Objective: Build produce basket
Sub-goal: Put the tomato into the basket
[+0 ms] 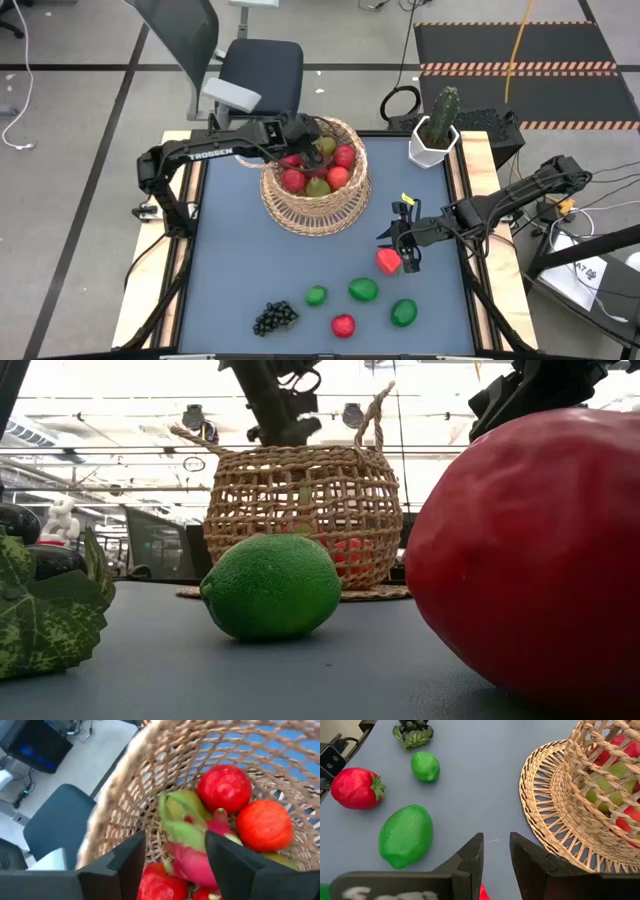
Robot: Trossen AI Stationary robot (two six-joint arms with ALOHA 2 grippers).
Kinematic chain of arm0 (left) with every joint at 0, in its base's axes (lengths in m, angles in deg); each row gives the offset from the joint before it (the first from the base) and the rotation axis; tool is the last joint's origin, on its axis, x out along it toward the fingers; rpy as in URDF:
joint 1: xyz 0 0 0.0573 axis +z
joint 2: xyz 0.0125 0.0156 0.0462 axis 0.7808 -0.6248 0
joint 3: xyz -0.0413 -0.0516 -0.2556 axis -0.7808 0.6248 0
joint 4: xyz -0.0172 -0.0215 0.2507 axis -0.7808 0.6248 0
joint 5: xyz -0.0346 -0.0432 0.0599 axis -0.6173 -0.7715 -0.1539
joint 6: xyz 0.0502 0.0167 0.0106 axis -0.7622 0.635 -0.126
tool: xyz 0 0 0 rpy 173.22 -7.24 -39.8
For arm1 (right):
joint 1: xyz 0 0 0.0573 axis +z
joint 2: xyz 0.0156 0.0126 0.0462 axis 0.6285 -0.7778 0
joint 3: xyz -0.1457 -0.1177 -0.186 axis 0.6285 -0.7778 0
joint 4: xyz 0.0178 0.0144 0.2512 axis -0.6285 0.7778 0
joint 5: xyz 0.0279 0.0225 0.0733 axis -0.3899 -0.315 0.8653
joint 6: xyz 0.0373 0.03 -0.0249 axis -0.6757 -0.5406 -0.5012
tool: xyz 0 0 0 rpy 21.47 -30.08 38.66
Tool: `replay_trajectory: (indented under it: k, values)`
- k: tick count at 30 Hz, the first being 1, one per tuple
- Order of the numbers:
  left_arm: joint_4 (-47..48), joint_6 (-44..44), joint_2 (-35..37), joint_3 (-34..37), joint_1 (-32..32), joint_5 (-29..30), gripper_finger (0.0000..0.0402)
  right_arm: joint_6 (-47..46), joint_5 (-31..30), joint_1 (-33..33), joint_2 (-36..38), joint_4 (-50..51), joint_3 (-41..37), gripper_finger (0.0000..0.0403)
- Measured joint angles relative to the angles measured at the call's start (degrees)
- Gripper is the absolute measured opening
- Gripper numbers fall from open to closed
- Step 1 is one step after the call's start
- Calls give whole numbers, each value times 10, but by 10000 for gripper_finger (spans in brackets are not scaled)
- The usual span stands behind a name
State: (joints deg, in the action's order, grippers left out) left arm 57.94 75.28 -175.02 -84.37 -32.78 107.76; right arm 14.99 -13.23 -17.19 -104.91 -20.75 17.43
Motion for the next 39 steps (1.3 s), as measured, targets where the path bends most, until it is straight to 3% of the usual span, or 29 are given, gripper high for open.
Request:
replay_trajectory:
  k: [21,32,39]
  values:
    - [36,4,156,15,-92,5,105,-4,0,0,0,1,0,91]
    - [12,48,263,124,-178,5,90,-5,-1,0,0,-1,0,91]
    - [-67,53,313,219,-227,5,90,-22,-2,0,0,-6,0,91]
